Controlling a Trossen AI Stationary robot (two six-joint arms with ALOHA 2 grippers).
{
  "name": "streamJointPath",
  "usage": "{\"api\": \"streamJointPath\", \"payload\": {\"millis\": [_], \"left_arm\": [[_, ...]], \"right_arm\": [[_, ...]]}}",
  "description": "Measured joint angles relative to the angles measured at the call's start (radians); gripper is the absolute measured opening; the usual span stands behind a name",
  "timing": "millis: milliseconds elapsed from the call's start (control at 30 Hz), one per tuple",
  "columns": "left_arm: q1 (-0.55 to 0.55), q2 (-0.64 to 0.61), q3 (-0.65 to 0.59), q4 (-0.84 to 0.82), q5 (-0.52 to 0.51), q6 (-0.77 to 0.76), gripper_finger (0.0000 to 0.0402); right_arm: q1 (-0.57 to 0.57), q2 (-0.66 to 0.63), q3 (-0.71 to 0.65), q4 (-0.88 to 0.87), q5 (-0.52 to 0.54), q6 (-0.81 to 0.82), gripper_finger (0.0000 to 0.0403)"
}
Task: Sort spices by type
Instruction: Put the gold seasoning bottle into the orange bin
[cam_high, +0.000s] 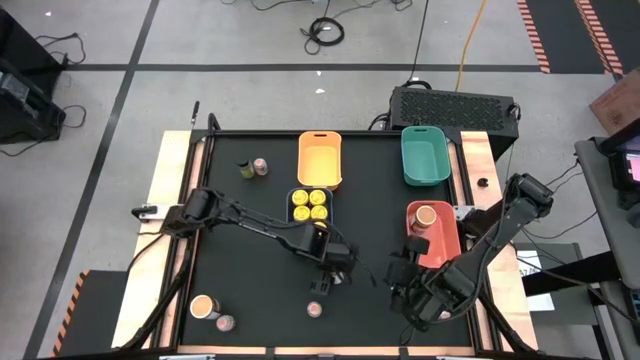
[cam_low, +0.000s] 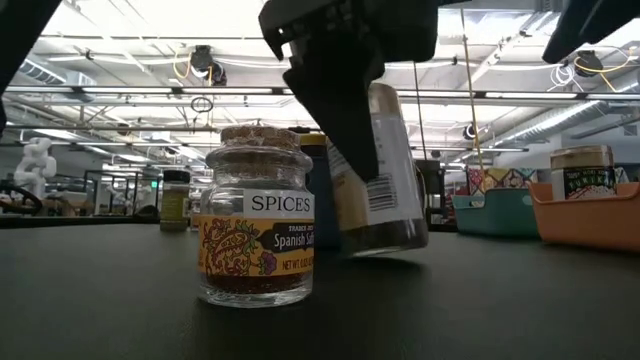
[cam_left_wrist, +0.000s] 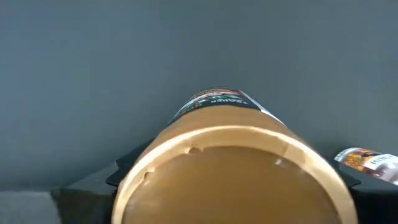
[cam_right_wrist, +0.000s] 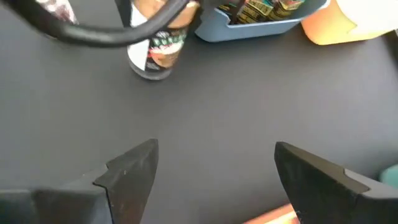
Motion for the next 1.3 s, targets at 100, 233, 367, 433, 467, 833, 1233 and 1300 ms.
{"api": "streamJointPath", "payload": {"millis": [100,233,367,433,467,833,1233,1300], "left_arm": [[-0.001,0.015,0.004,0.009,-0.012,0.005,0.0283],[-0.001,0.030,0.005,0.023,-0.012,0.019,0.0310],[-0.001,0.037,0.000,0.001,-0.013,0.021,0.0364],[0.000,0.039,-0.001,-0.003,-0.014,0.020,0.0378],[-0.002,0.039,-0.001,-0.006,-0.014,0.021,0.0383],[-0.006,0.037,0.124,-0.155,-0.017,0.045,0.0390],[-0.003,0.003,0.452,-0.485,-0.122,0.105,0.0391],[-0.002,-0.030,0.475,-0.530,-0.127,0.127,0.0391]], "right_arm": [[0.000,0.000,-0.002,0.049,0.008,-0.012,0.0315],[0.000,0.000,-0.003,0.086,0.027,-0.053,0.0315],[0.000,0.000,-0.003,0.092,0.027,-0.066,0.0315],[0.000,0.000,-0.003,0.095,0.028,-0.068,0.0315],[0.000,0.000,-0.003,0.095,0.028,-0.068,0.0315],[0.000,0.001,-0.003,0.100,0.028,-0.072,0.0315],[0.000,0.001,-0.003,0.110,0.027,-0.072,0.0315],[-0.001,0.001,-0.003,0.112,0.028,-0.074,0.0315]]}}
